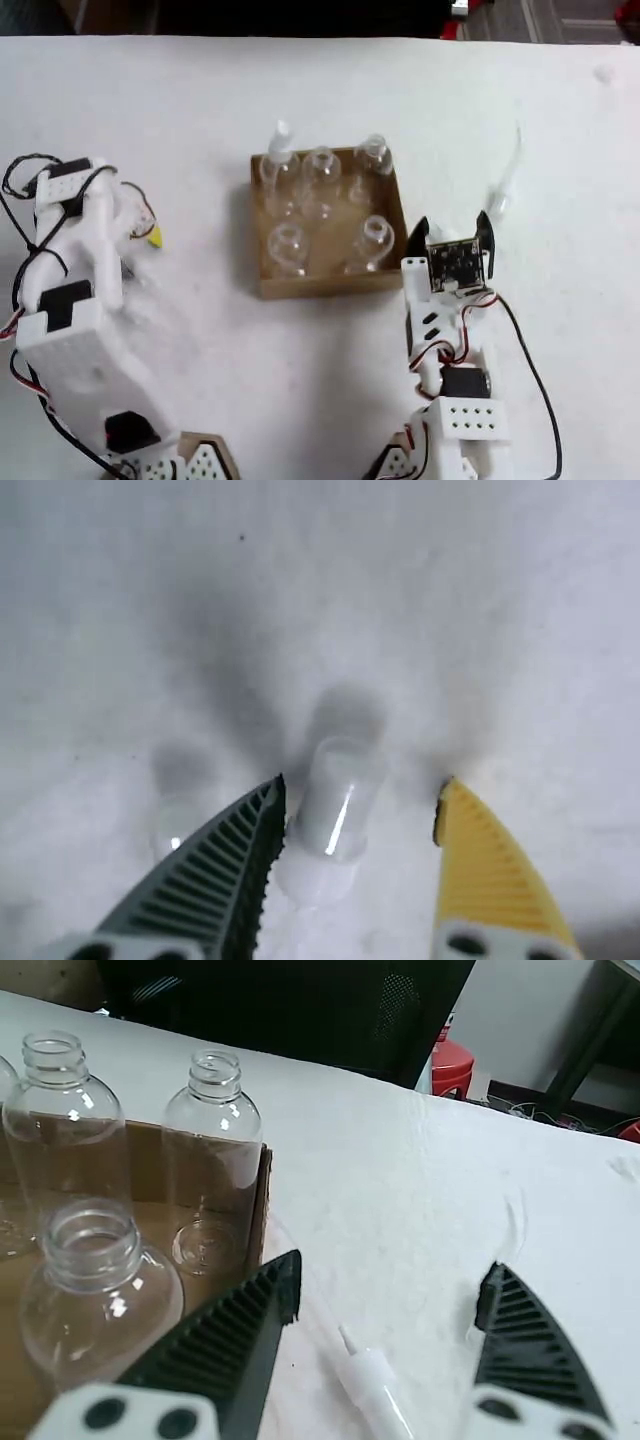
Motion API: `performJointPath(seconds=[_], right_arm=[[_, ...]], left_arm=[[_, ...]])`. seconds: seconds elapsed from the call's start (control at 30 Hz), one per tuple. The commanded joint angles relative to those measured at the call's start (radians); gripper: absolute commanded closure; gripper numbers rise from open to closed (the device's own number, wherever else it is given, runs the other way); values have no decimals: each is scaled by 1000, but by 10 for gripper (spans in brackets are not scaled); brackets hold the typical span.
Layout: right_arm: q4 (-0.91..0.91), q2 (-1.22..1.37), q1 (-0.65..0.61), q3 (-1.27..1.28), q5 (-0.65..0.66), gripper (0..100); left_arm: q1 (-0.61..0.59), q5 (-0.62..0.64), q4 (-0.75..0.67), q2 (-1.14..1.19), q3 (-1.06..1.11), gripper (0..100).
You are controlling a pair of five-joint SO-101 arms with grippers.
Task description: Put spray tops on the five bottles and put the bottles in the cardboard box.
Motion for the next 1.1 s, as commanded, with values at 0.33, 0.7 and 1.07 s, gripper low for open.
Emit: performJointPath(seconds=[0.33, 0.7, 1.07], right_arm=[[-18, -5, -8, -2, 14, 738], [-18, -5, -4, -2, 14, 738], [-18, -5, -2, -2, 14, 738]], left_arm=[[-16, 6, 75, 13, -152, 979], [19, 2, 480, 5, -614, 976], [147, -52, 477, -311, -632, 978]])
